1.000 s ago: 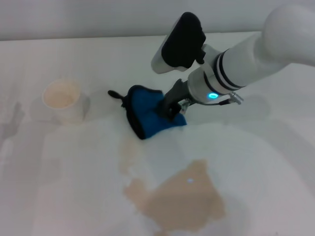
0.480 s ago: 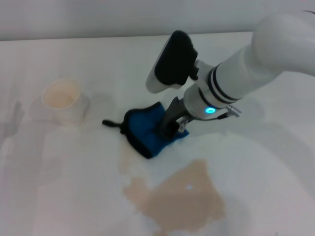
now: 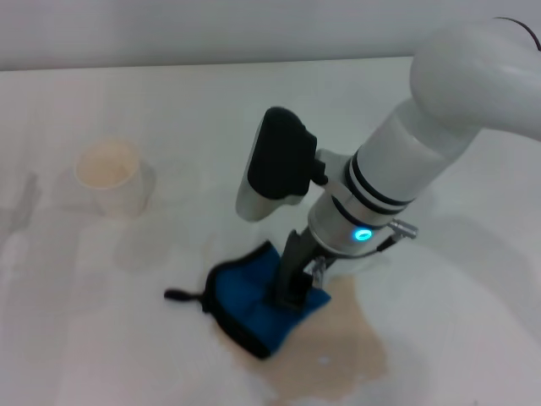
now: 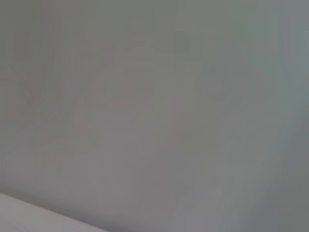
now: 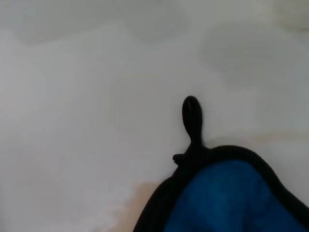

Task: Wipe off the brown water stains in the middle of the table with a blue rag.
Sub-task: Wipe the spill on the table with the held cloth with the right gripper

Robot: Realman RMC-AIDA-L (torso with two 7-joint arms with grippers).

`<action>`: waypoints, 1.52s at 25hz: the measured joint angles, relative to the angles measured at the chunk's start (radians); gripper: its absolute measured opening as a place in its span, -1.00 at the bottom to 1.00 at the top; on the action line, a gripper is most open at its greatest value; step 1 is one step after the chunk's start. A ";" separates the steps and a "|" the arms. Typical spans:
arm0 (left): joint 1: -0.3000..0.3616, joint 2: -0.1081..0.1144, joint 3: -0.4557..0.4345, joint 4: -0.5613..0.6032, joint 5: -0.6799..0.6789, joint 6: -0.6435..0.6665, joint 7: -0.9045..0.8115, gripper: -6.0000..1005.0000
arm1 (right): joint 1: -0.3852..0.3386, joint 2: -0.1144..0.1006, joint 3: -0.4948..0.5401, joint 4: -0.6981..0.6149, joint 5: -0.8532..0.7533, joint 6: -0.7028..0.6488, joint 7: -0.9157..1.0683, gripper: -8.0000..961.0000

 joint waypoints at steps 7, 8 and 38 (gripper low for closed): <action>-0.004 0.001 0.003 0.022 -0.001 0.003 0.001 0.77 | -0.015 0.001 -0.034 -0.028 0.044 -0.122 -0.008 -0.85; -0.006 0.001 0.004 0.023 0.000 0.003 0.001 0.77 | -0.015 0.002 -0.039 -0.029 0.048 -0.141 -0.008 -0.85; -0.012 0.003 0.006 0.024 0.008 0.006 0.003 0.77 | -0.023 0.003 -0.093 -0.026 0.073 0.211 -0.010 -0.87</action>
